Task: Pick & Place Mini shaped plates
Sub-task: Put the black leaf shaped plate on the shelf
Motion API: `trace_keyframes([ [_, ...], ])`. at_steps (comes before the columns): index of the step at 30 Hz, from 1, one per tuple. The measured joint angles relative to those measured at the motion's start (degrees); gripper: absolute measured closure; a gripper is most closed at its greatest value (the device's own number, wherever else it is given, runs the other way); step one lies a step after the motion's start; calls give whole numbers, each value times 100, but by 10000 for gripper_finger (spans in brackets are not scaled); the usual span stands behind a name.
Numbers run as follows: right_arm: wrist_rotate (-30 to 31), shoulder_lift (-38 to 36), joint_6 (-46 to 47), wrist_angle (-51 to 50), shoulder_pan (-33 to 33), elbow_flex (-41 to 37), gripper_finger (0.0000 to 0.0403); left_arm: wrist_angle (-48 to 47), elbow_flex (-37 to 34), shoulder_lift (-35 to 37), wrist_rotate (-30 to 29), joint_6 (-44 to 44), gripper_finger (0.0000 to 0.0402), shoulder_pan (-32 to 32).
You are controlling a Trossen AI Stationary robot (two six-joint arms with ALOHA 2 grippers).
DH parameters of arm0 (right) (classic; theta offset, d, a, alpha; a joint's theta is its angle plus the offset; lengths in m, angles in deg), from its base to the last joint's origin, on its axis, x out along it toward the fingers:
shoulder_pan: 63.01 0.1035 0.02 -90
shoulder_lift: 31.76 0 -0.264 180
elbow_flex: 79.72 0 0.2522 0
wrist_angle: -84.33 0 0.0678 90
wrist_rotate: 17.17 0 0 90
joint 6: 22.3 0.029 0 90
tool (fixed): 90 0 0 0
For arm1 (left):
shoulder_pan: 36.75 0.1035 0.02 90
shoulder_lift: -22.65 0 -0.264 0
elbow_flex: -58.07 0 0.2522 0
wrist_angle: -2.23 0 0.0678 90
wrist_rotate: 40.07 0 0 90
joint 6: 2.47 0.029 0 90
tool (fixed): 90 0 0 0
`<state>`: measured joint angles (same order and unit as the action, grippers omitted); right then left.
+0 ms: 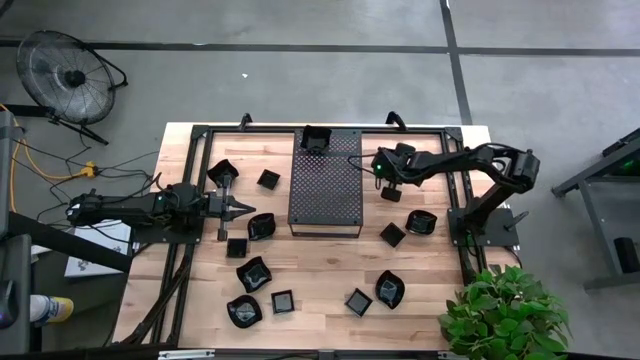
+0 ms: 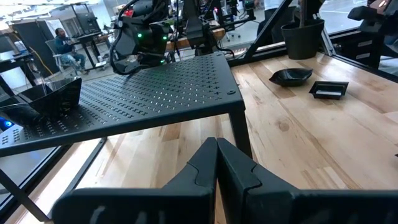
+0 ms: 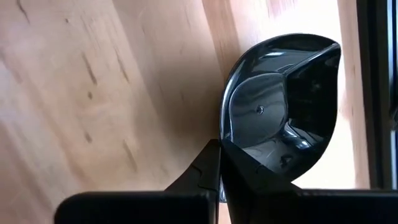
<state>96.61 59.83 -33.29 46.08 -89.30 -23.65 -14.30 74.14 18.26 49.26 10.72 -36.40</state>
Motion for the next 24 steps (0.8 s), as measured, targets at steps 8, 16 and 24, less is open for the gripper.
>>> trace_keyframes([
  [8, 220, -476, 614, -458, 455, -11, 402, 0, 0, 0, 0, -2, 400, -1],
  [16, 551, -1342, 1517, -1155, 1326, -9, 402, 0, 0, -1, 0, -1, 400, -1],
  [24, 695, -2054, 2452, -1791, 2241, -3, 403, -1, 0, 1, 0, 0, 400, -1],
])
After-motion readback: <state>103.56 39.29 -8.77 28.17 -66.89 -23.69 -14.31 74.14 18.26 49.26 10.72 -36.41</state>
